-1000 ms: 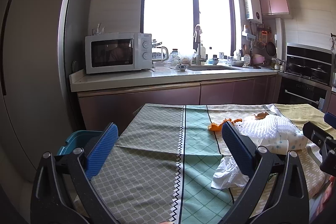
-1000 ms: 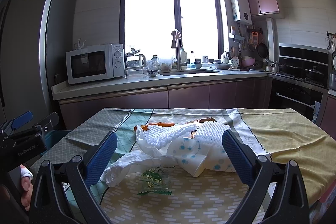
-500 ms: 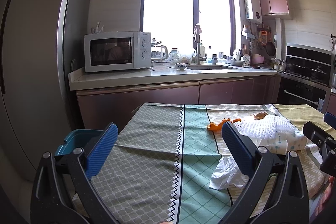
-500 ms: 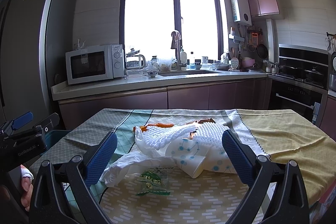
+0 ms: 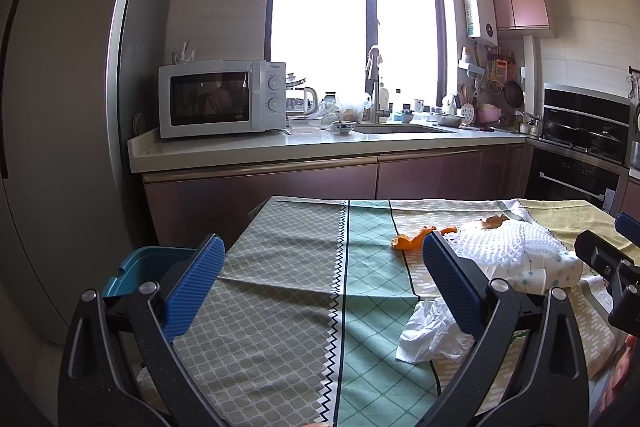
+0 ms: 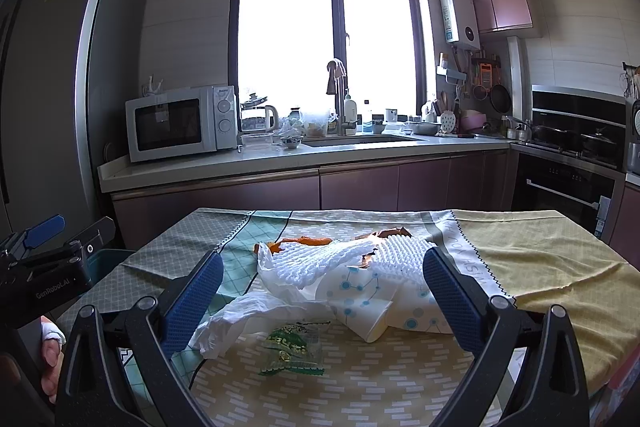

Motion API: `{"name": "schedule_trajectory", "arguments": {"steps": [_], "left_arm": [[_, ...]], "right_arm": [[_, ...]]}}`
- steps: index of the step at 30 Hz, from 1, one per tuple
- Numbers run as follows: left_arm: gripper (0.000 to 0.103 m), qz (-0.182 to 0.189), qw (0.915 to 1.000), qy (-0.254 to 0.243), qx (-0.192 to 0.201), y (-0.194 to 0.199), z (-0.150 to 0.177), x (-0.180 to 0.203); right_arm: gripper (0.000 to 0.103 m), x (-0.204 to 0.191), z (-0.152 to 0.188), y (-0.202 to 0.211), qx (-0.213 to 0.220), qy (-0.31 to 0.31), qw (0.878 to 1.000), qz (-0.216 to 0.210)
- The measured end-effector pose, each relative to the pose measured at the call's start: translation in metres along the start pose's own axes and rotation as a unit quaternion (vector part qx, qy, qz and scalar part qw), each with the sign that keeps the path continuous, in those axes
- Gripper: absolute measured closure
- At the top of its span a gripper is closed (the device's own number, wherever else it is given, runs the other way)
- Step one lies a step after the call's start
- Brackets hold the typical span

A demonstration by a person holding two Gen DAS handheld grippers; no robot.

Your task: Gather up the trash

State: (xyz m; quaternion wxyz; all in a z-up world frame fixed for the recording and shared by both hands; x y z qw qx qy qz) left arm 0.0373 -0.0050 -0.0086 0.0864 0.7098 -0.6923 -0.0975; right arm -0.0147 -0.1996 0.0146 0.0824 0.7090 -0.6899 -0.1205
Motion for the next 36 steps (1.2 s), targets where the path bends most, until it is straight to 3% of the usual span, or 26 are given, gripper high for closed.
{"name": "schedule_trajectory", "arguments": {"steps": [36], "left_arm": [[0.005, 0.013, 0.9997, 0.001, -0.018, -0.015, 0.007, 0.005]], "right_arm": [[0.006, 0.001, 0.003, -0.006, -0.009, -0.001, 1.000, -0.004]]}}
Point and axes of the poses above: each gripper's, at about its wrist camera, not at the fingertips, and y roughly against the way its jaws point, x to its right, z to its underside, the point moved 5 cm from there along -y, roughly the way its jaws point, and after that the axes turned 3 degrees about -z, right-handed, at the moved point
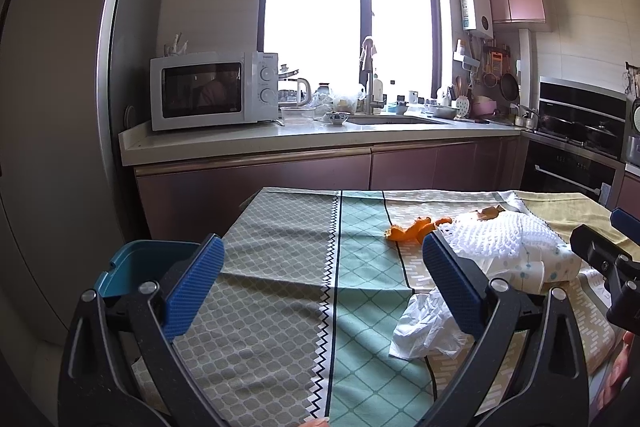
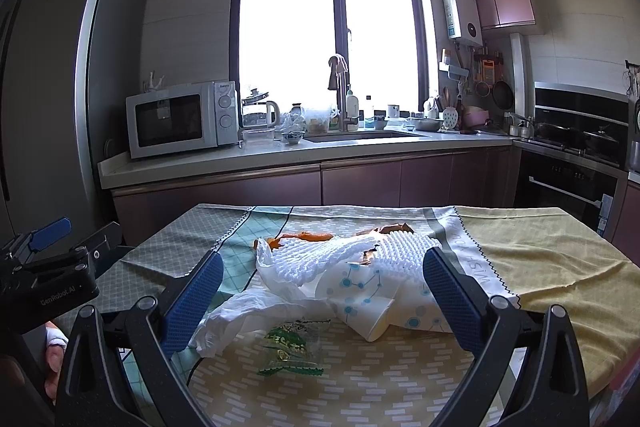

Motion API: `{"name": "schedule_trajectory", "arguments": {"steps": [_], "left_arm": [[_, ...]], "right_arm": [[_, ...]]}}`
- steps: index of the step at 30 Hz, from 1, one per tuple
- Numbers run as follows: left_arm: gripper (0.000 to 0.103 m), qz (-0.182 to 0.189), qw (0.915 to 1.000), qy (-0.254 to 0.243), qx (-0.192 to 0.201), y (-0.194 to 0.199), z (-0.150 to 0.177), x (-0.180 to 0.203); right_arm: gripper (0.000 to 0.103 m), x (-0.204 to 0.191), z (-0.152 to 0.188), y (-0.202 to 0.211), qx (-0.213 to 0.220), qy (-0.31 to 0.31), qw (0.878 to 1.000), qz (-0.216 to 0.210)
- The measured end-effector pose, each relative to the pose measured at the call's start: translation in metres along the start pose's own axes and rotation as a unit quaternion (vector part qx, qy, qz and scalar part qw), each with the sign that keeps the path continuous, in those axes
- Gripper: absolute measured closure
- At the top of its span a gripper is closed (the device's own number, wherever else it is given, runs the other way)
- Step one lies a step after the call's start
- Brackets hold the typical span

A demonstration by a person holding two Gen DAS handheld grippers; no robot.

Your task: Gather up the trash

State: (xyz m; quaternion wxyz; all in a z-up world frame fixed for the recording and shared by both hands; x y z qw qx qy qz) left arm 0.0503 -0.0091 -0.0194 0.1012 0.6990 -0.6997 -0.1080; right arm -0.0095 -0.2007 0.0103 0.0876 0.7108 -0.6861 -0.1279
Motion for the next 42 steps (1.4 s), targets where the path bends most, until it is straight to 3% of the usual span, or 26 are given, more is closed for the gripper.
{"name": "schedule_trajectory", "arguments": {"steps": [17, 26, 30, 34, 38, 42], "left_arm": [[0.005, 0.011, 0.9997, -0.011, -0.017, -0.012, 0.005, 0.008], [0.005, 0.060, 0.9968, -0.028, -0.045, -0.025, 0.016, 0.019], [0.006, 0.110, 0.9904, -0.042, -0.073, -0.033, 0.025, 0.035], [0.013, 0.162, 0.9804, -0.051, -0.099, -0.041, 0.035, 0.053], [0.022, 0.182, 0.9738, -0.072, -0.115, -0.051, 0.043, 0.070], [0.030, 0.205, 0.9640, -0.096, -0.139, -0.060, 0.053, 0.088]], "right_arm": [[0.006, 0.006, 0.003, -0.010, -0.014, -0.005, 1.000, -0.003], [0.006, 0.022, 0.016, -0.035, -0.076, -0.022, 0.997, -0.011], [0.006, 0.027, 0.024, -0.050, -0.106, -0.035, 0.994, -0.022], [0.007, 0.023, 0.020, -0.059, -0.112, -0.049, 0.991, -0.062], [0.010, 0.017, 0.010, -0.069, -0.114, -0.067, 0.986, -0.106], [0.017, 0.016, 0.009, -0.093, -0.143, -0.090, 0.977, -0.127]]}}
Point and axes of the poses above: each gripper's, at about its wrist camera, not at the fingertips, and y roughly against the way its jaws point, x to its right, z to its underside, the point moved 5 cm from there along -y, roughly the way its jaws point, and after that the axes turned 3 degrees about -z, right-handed, at the moved point
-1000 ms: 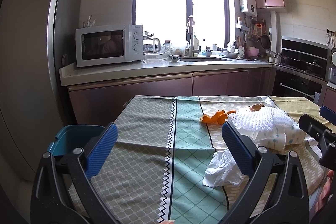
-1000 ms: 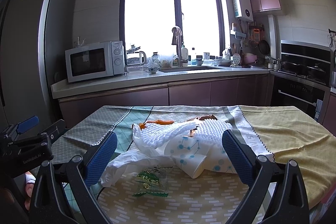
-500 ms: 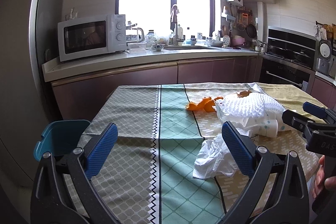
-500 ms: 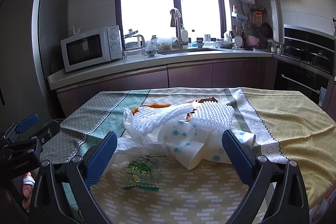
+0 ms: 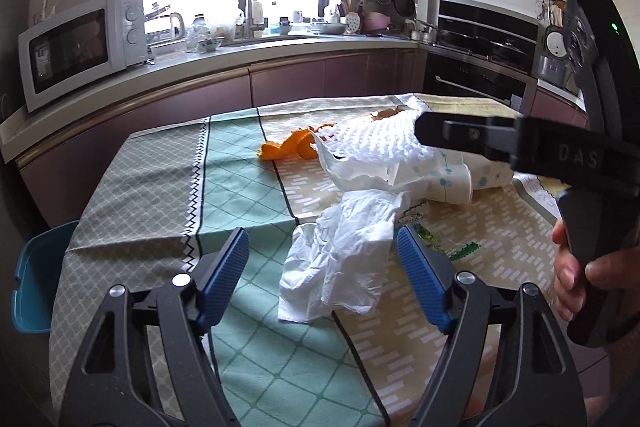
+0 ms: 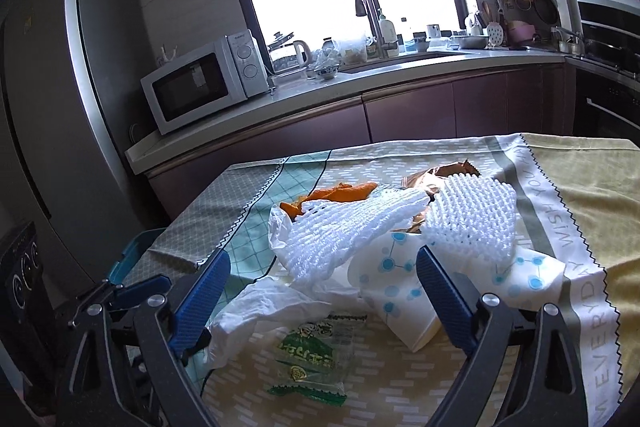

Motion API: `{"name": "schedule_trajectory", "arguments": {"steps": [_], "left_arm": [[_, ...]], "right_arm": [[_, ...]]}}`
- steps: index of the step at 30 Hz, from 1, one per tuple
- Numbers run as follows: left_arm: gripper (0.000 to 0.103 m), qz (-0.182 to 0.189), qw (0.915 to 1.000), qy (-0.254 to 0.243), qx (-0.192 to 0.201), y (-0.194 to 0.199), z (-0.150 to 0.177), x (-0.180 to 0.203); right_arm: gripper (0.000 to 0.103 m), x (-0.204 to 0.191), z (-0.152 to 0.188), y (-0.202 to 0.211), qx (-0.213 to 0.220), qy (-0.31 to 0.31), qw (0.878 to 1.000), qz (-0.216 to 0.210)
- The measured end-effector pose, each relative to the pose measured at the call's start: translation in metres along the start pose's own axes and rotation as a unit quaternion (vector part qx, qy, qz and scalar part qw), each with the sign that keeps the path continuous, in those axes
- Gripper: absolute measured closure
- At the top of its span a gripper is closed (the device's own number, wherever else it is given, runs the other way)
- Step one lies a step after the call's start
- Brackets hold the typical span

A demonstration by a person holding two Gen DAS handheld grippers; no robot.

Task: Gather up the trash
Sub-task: 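Grasp the white plastic bag with the left tool while the right tool grasps the white foam net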

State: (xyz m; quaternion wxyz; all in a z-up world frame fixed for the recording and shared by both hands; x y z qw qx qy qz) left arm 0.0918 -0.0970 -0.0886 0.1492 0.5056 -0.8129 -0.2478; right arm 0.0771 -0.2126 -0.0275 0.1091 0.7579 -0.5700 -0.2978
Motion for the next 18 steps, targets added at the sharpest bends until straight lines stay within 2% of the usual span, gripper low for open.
{"name": "schedule_trajectory", "arguments": {"steps": [2, 4, 6, 10, 13, 18], "left_arm": [[0.034, 0.003, 0.9998, -0.010, -0.015, -0.010, 0.002, 0.005], [0.049, 0.006, 0.9995, -0.012, -0.029, -0.020, 0.003, 0.008], [0.059, 0.017, 0.9990, -0.007, -0.040, -0.029, 0.003, 0.006], [0.088, 0.032, 0.9975, 0.012, -0.062, -0.035, 0.003, -0.003], [0.094, 0.045, 0.9966, 0.029, -0.064, -0.036, 0.002, -0.012], [0.095, 0.050, 0.9965, 0.053, -0.042, -0.022, -0.007, -0.032]], "right_arm": [[0.023, 0.006, -0.001, -0.012, -0.017, -0.022, 1.000, -0.012], [0.036, 0.012, -0.001, -0.020, -0.028, -0.041, 0.999, -0.020], [0.047, 0.015, -0.001, -0.025, -0.035, -0.055, 0.997, -0.031], [0.078, 0.018, 0.001, -0.030, -0.041, -0.070, 0.996, -0.047], [0.092, 0.016, 0.000, -0.026, -0.035, -0.071, 0.995, -0.058], [0.093, 0.001, -0.012, -0.010, -0.006, -0.038, 0.997, -0.066]]}}
Point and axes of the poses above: each gripper's, at about its wrist camera, not at the fingertips, and y roughly against the way its jaws point, x to its right, z to its underside, the point moved 5 cm from there along -y, roughly the way its jaws point, and after that the axes turned 3 degrees about -z, right-handed, at the moved point
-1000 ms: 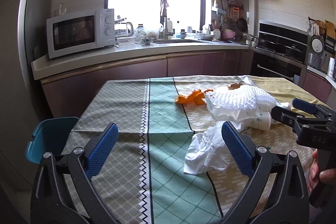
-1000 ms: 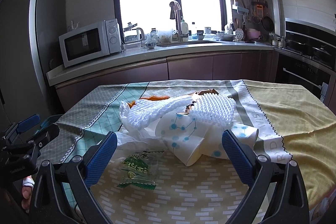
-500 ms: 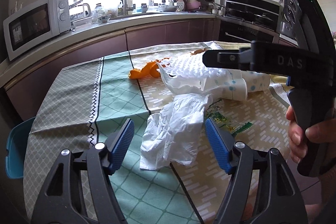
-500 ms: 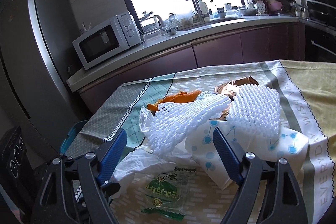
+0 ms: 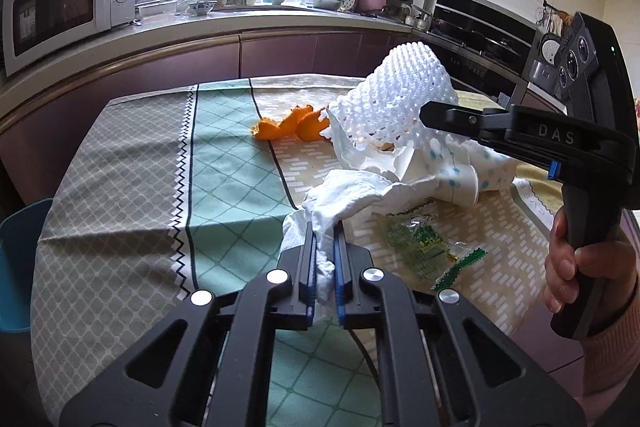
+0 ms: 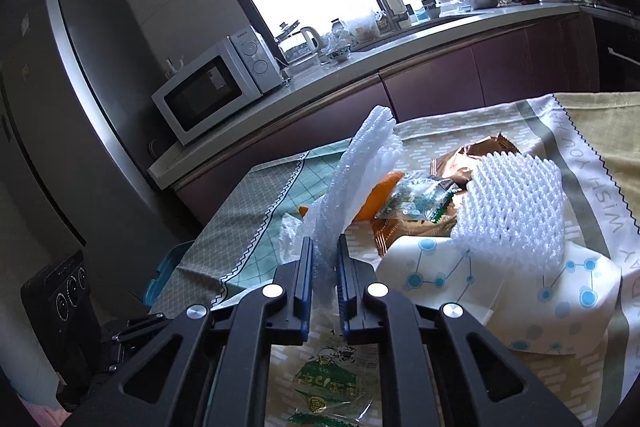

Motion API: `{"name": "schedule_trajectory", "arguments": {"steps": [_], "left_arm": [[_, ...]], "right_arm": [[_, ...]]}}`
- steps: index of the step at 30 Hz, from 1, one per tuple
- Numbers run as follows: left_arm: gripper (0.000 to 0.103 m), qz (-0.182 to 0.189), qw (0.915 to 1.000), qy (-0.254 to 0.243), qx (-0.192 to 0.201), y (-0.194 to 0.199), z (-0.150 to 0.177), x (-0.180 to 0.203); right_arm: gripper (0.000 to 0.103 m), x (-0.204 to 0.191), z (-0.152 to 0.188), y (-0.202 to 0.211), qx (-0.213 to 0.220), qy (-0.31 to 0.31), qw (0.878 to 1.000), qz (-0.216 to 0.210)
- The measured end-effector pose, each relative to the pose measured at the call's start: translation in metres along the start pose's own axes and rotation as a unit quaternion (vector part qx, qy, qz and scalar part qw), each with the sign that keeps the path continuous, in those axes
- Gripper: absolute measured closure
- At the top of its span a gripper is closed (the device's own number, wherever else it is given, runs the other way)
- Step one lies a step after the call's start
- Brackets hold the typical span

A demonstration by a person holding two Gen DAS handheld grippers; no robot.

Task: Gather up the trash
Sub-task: 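Carry the bag and foam net to the teal bin and open both tools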

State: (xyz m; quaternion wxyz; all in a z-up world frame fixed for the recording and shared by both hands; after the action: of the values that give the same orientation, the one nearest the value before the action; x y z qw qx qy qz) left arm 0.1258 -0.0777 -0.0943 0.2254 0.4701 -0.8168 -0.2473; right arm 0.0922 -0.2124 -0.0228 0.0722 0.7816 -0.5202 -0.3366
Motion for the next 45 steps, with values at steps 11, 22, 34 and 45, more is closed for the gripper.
{"name": "schedule_trajectory", "arguments": {"steps": [11, 22, 34, 45], "left_arm": [[0.095, -0.058, 0.9954, 0.047, 0.059, 0.081, -0.020, -0.079], [0.095, -0.217, 0.9665, 0.126, 0.053, 0.138, 0.004, -0.246], [0.094, -0.262, 0.9468, 0.182, -0.040, 0.083, 0.050, -0.370], [0.072, -0.260, 0.9449, 0.185, -0.073, 0.034, 0.050, -0.410]], "right_arm": [[0.093, -0.083, -0.015, -0.010, -0.005, 0.080, 0.994, -0.078], [0.093, -0.201, 0.006, -0.121, -0.112, 0.122, 0.963, -0.213], [0.093, -0.268, 0.052, -0.246, -0.253, 0.145, 0.938, -0.189], [0.077, -0.285, 0.077, -0.300, -0.319, 0.141, 0.926, -0.146]]}}
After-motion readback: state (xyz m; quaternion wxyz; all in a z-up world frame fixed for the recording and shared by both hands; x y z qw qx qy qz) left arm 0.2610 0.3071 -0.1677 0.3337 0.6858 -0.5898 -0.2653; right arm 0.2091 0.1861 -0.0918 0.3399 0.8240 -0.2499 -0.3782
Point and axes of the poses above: each gripper's, at about its wrist camera, not at the fingertips, and y roughly against the way its jaws point, x to its right, z to its underside, the point moved 5 cm from there along -y, roughly the way its jaws point, and after that the axes turned 3 degrees about -z, right-handed, at the moved point
